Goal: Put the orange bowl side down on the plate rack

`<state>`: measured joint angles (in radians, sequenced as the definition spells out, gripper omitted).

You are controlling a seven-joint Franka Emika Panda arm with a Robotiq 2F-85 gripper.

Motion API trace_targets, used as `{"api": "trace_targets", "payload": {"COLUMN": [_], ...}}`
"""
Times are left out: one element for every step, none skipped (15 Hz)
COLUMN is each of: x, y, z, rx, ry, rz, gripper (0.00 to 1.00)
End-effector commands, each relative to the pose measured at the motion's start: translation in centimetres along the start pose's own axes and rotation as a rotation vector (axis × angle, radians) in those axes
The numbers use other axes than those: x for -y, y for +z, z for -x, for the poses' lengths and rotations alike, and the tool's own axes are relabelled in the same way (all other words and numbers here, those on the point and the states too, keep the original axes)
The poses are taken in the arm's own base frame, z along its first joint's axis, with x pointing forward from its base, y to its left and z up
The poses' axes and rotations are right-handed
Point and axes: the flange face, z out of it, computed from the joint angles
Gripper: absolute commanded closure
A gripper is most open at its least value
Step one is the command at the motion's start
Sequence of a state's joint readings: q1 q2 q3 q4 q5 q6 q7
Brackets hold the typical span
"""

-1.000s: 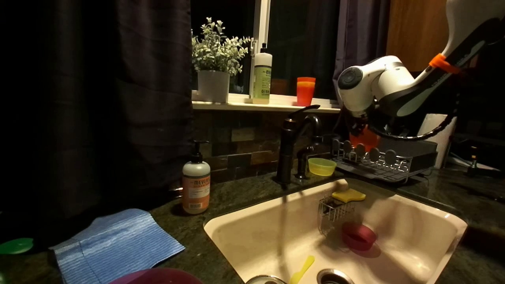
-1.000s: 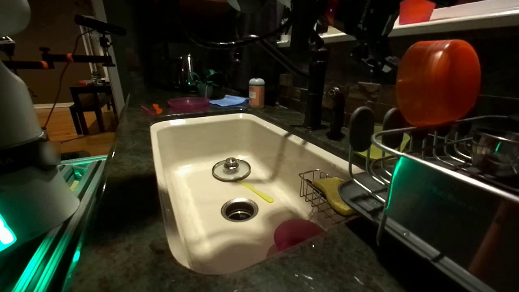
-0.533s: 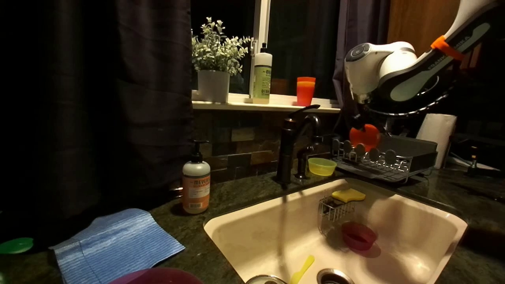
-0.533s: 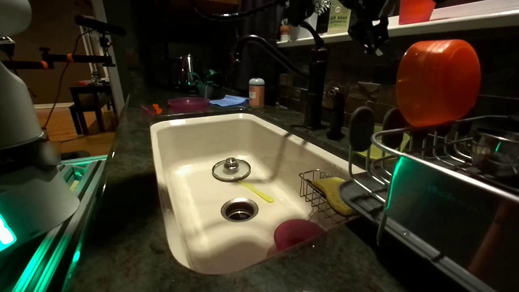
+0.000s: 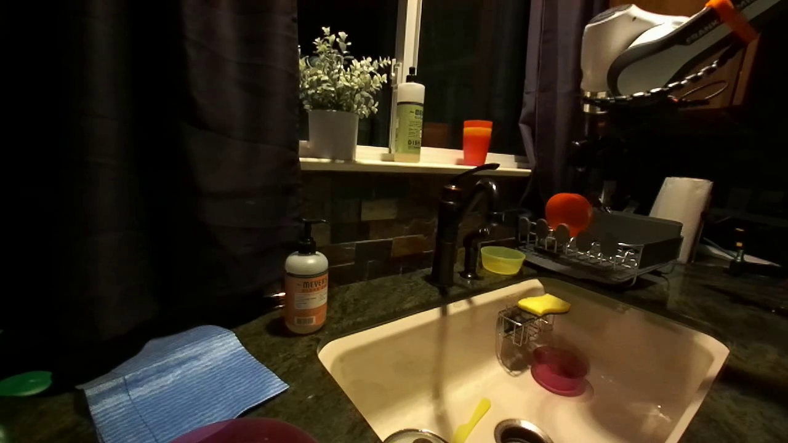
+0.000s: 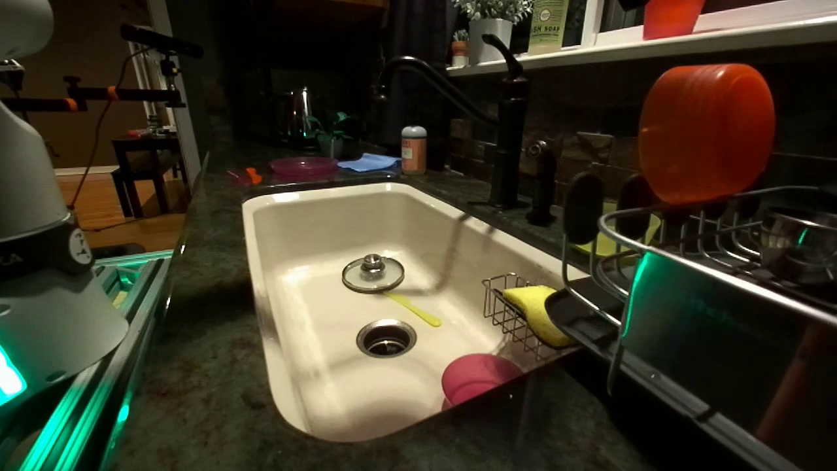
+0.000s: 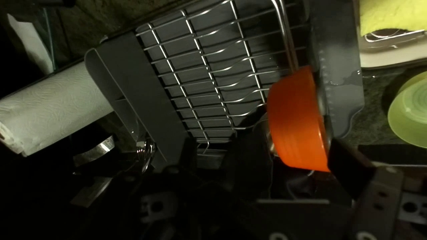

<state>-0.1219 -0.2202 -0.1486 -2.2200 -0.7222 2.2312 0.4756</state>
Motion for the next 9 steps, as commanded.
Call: {"api": "trace_targets", "payload": {"x": [-3.9, -4.9, -5.9, -6.8, -7.5, -8.2, -8.7, -9.2, -9.5], "y": [-1.1, -1.2, -1.3, -1.4, -1.3, -1.3, -1.2, -1.1, -1.0], "z": [0.3, 0.3, 0.3, 0.3, 0.4, 0.4, 0.6, 0.7, 0.8], "rx": [0.027, 0.041, 0.055, 0.069, 0.083, 0.091, 0.104, 0.117, 0.131], "ry": [0.009, 0.017, 0.026, 0.032, 0.037, 0.047, 0.046, 0.05, 0.051], "rz": [-0.151, -0.184, -0.219, -0.251, -0.28, -0.302, -0.326, -0.339, -0.355], "gripper": [0.0, 0.0, 0.0, 0.0, 0.0, 0.0, 0.0, 0.0, 0.0]}}
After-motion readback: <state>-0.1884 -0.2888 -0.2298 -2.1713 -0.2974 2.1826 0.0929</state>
